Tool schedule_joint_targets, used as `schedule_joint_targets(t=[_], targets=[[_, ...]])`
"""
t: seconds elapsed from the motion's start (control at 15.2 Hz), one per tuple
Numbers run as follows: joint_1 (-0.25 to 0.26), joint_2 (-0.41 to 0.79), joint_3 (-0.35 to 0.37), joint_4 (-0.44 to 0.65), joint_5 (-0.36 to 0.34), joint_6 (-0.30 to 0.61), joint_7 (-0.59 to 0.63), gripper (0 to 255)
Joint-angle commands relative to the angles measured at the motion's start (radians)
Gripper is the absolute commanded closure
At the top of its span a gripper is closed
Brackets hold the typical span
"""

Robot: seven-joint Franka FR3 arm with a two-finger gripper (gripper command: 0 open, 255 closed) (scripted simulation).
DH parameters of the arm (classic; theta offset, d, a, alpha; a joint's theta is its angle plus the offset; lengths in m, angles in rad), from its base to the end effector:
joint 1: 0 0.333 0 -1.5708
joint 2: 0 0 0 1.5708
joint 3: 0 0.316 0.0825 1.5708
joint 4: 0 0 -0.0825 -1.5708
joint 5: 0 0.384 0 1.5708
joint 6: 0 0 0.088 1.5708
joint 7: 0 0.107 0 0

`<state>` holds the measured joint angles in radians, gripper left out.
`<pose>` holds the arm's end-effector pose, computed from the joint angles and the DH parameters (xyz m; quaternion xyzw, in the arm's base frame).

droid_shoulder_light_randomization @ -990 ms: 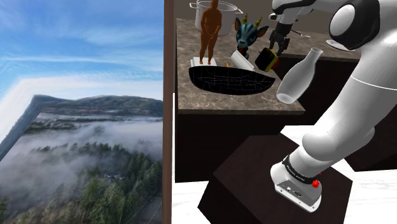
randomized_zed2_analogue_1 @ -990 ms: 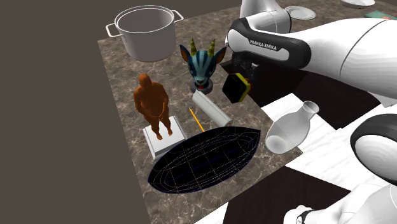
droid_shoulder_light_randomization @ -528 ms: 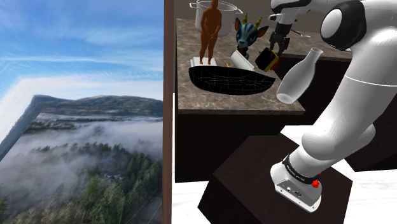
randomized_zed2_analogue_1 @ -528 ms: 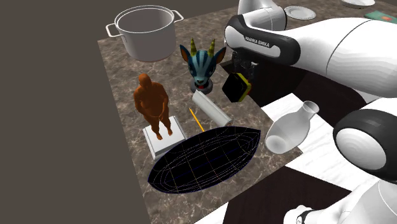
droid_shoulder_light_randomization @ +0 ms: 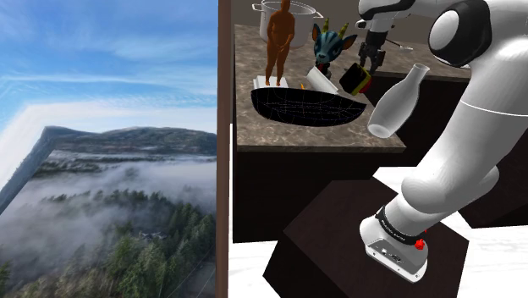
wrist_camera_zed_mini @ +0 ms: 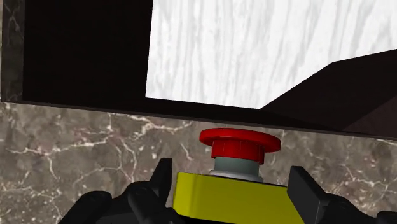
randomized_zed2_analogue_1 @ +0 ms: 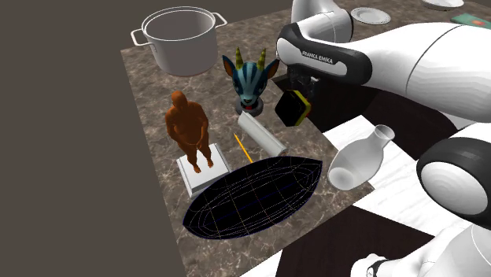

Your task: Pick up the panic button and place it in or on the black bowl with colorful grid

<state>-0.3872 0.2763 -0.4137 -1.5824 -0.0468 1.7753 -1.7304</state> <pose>0.4557 -0.4392 0.4844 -0.8859 -0.4562 0.0833 0.0055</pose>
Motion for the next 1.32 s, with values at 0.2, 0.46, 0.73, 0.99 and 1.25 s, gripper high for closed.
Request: schedule_joint_targets(t=[0.2, 0.46, 0.73, 0.99, 1.25], targets=[[-0.008, -0.001, 0.017, 0.013, 0.046, -0.052, 0.003, 255], [-0.009, -0.002, 0.016, 0.065, 0.045, -0.105, -0.001, 255], [-0.012, 0.0, 0.014, 0.122, 0.046, -0.16, -0.005, 255], [-0.013, -0.018, 0.009, 0.066, 0.066, -0.109, 0.041, 0], [-0.015, -0.065, -0.004, -0.113, 0.14, 0.054, 0.184, 0]])
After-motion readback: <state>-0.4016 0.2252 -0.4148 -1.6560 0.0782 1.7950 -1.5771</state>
